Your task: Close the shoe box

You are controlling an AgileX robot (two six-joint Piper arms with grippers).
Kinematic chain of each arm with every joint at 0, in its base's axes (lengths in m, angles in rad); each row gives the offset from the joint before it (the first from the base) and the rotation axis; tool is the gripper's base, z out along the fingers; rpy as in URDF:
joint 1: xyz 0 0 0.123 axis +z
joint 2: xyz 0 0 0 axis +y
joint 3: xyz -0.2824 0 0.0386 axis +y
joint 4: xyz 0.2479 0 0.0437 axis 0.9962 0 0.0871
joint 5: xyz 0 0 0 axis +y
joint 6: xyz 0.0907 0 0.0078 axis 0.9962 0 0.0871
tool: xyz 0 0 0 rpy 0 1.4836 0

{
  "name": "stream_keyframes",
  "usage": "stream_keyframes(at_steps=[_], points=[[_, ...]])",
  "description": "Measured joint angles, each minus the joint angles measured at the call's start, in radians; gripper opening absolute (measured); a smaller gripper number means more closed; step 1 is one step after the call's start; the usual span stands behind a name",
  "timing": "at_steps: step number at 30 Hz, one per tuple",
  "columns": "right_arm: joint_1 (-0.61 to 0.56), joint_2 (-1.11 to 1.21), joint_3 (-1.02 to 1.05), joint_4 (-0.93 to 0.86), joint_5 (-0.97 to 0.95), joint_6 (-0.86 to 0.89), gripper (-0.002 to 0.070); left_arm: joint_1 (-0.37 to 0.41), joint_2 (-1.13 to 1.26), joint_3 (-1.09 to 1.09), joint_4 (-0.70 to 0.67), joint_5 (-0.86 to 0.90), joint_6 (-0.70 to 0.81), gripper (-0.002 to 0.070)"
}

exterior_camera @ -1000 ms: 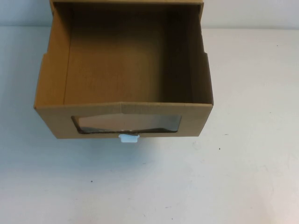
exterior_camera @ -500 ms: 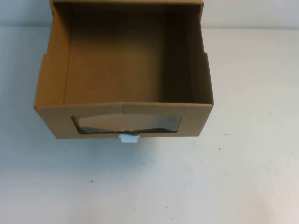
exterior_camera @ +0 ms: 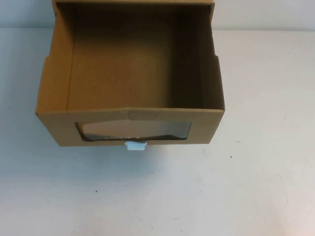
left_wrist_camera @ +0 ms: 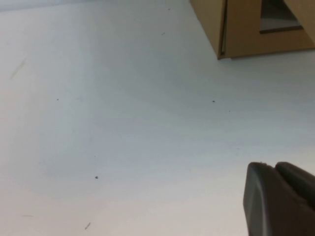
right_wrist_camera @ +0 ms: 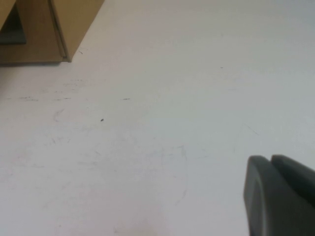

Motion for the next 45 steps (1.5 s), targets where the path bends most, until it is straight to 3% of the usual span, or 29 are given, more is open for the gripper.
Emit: stream_keyframes(at_steps=[3, 9, 15, 21, 27, 32, 45], points=[[0.0, 0.0, 0.0, 0.0, 0.0, 0.0, -0.0011, 0.0, 0.0, 0.0, -0.061, -0.035, -0.003, -0.0005], [0.0, 0.0, 0.0, 0.0, 0.0, 0.0, -0.0011, 0.0, 0.0, 0.0, -0.417, -0.225, -0.114, -0.0005], [0.0, 0.0, 0.0, 0.0, 0.0, 0.0, -0.0011, 0.0, 0.0, -0.008, -0.519, -0.348, -0.119, -0.0005], [0.0, 0.0, 0.0, 0.0, 0.0, 0.0, -0.0011, 0.0, 0.126, -0.223, -0.521, -0.078, -0.037, -0.0005], [0.0, 0.0, 0.0, 0.002, 0.0, 0.0, -0.0011, 0.0, 0.483, -0.589, -0.512, 0.197, 0.163, -0.0005], [0.0, 0.0, 0.0, 0.002, 0.0, 0.0, -0.0011, 0.0, 0.783, -0.931, -0.504, 0.322, 0.32, -0.0005], [0.0, 0.0, 0.0, 0.002, 0.0, 0.0, -0.0011, 0.0, 1.559, -1.921, -0.5, 0.726, 0.364, -0.0005]])
